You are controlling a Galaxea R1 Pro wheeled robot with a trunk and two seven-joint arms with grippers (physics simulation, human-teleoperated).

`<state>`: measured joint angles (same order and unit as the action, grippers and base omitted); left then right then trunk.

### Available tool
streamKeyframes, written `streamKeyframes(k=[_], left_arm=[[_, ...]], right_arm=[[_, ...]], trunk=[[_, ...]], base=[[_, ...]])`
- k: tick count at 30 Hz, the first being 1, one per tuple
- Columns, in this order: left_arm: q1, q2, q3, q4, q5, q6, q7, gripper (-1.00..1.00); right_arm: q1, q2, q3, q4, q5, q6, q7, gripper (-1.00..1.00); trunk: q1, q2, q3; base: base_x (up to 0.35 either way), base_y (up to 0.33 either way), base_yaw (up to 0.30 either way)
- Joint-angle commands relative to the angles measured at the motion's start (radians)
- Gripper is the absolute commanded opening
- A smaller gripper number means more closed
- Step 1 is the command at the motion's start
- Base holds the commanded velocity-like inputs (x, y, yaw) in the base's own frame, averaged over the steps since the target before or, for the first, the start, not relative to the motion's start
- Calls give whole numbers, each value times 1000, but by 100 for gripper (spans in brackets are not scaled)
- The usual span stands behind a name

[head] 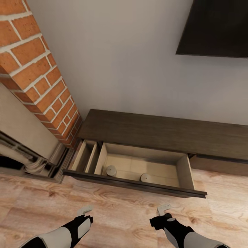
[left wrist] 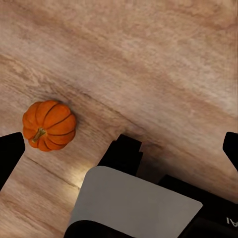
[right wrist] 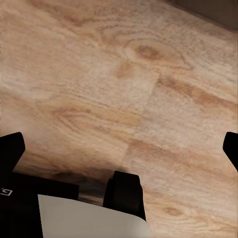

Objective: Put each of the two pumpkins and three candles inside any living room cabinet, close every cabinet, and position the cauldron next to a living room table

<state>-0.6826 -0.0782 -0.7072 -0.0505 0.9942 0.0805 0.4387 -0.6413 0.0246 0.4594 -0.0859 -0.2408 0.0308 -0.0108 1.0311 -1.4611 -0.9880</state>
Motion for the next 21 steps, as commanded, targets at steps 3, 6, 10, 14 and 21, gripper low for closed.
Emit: streamKeyframes(k=[3, 6, 10, 14, 21], left_arm=[[0, 0, 0, 0, 0, 0, 0, 100], [0, 0, 0, 0, 0, 0, 0, 100], [0, 0, 0, 0, 0, 1, 0, 100], [0, 0, 0, 0, 0, 0, 0, 100], [0, 0, 0, 0, 0, 1, 0, 100]], right_arm=[[0, 0, 0, 0, 0, 0, 0, 100], [0, 0, 0, 0, 0, 0, 0, 100], [0, 0, 1, 1, 0, 0, 0, 100], [1, 0, 1, 0, 0, 0, 0, 100], [2, 1, 1, 9, -5, -80, 0, 100]], trunk=[[0, 0, 5], [0, 0, 10], [0, 0, 16], [0, 0, 22], [0, 0, 33]], base=[[0, 0, 0], [-16, 0, 0], [-60, 0, 0], [-72, 0, 0], [-58, 0, 0]])
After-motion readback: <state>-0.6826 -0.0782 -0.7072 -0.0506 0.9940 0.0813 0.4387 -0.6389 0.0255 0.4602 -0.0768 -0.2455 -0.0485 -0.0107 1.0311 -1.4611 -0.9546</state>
